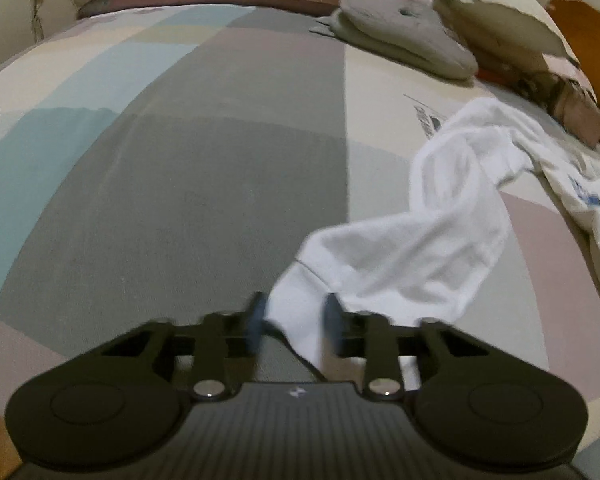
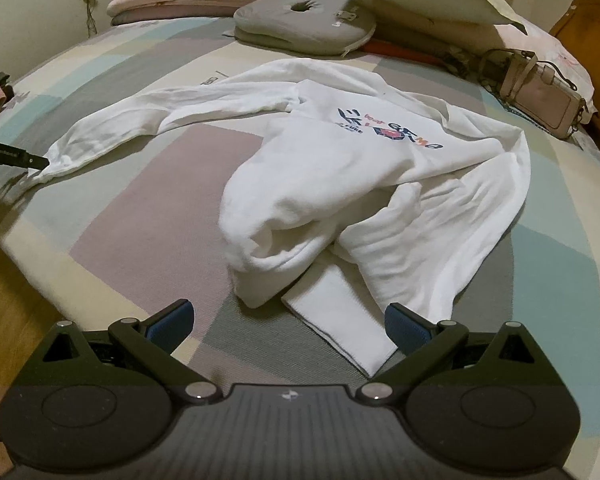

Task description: Fold clothes

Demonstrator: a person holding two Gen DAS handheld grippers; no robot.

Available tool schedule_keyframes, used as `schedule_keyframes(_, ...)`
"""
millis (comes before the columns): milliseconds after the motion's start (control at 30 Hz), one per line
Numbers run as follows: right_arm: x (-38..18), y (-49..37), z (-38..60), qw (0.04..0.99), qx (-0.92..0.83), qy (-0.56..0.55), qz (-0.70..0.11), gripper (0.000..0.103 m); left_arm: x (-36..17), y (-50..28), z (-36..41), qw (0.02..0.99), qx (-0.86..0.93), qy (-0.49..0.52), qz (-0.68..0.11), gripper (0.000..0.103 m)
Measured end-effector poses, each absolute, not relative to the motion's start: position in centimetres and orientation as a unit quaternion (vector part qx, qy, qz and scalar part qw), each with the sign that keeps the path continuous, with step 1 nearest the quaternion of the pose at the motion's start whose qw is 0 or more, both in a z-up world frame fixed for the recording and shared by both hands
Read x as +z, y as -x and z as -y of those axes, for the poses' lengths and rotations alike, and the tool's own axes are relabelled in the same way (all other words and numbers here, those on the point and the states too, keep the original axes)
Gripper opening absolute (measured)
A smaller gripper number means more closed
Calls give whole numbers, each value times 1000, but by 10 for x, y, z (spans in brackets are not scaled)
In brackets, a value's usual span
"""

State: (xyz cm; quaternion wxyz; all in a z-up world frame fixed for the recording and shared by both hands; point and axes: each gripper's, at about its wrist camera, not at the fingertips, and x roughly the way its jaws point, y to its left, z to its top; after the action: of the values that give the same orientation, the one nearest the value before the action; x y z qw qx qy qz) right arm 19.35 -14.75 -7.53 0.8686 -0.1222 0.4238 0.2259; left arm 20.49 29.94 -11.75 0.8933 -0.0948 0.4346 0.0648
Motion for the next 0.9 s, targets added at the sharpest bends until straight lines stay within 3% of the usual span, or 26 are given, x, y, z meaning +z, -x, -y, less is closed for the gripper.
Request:
schedule_keyframes(733, -74, -201, 146, 873, 206, 131, -423, 103, -77, -283, -405, 875, 236, 64, -419, 5)
schedule_keyframes(767, -74, -202, 146, 873, 205, 129, -423, 103, -78, -287, -408, 875, 237, 66, -417, 7)
schedule_keyframes(800, -74, -203, 147, 873, 204, 128, -423, 103, -79, -291, -411, 873, 240, 64, -419, 16)
schedule_keyframes(900, -75, -205, 147, 873, 204, 125, -426, 103, -79, -299, -417, 863, 268, 69, -423, 19)
